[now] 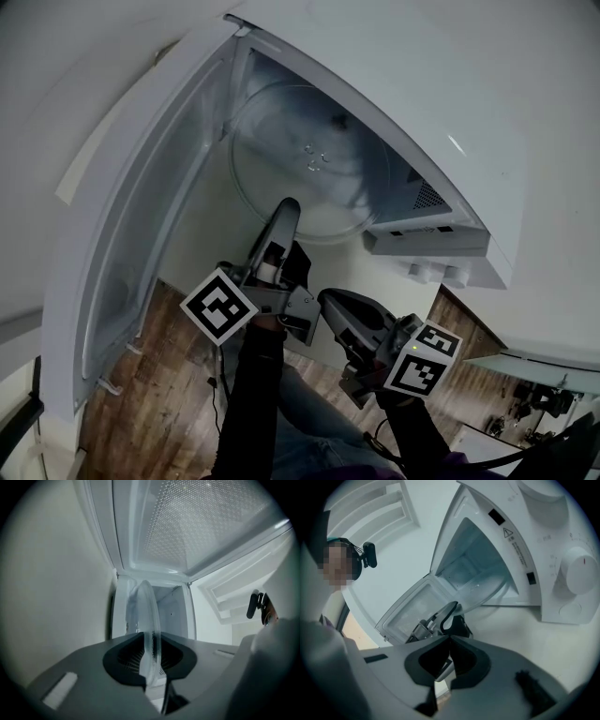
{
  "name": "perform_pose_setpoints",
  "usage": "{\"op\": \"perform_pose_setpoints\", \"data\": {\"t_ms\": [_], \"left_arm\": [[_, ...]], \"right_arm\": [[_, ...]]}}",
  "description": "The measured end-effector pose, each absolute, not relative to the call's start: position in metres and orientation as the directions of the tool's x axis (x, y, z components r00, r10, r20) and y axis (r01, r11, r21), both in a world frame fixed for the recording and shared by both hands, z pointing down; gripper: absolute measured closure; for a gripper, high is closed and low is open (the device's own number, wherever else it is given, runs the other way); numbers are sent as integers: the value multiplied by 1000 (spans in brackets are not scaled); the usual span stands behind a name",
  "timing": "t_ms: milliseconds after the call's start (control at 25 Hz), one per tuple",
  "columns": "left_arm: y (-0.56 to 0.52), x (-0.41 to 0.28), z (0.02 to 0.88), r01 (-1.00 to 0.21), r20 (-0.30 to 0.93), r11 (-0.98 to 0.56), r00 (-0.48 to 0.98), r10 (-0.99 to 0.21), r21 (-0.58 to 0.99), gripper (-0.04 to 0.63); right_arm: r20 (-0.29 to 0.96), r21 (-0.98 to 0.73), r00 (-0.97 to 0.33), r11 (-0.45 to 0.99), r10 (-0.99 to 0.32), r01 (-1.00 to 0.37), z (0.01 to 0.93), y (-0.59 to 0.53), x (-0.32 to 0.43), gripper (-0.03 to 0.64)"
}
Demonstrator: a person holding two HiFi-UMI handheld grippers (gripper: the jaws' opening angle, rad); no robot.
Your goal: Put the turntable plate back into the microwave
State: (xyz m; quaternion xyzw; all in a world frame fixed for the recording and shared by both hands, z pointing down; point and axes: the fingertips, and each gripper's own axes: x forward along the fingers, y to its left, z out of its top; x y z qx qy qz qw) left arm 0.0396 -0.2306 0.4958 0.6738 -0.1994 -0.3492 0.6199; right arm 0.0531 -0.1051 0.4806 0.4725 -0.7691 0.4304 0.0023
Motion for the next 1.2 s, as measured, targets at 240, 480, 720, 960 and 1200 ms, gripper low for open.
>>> {"op": "perform_pose_setpoints", "data": {"t_ms": [240, 480, 720, 960, 1200], "left_arm": [[-237, 46, 497, 164, -225, -154, 674, -704, 974, 533], [-241, 51, 498, 170, -236, -164, 674, -700, 972, 534], [-245, 55, 503, 148, -210, -149, 688, -695, 978, 532], [-251, 61, 502, 144, -209, -152, 706, -677, 978, 532], [-261, 66, 504, 133, -196, -145, 722, -664, 980, 532]], "right_arm": [[433, -631, -539, 184, -722, -754, 482, -107, 61, 606], [453, -586, -500, 176, -738, -791, 479, -111, 72, 606], [492, -531, -454, 157, -743, -833, 480, -115, 77, 605], [500, -525, -456, 160, -736, -836, 481, -122, 72, 604], [501, -509, -436, 153, -748, -847, 478, -135, 73, 604]]}}
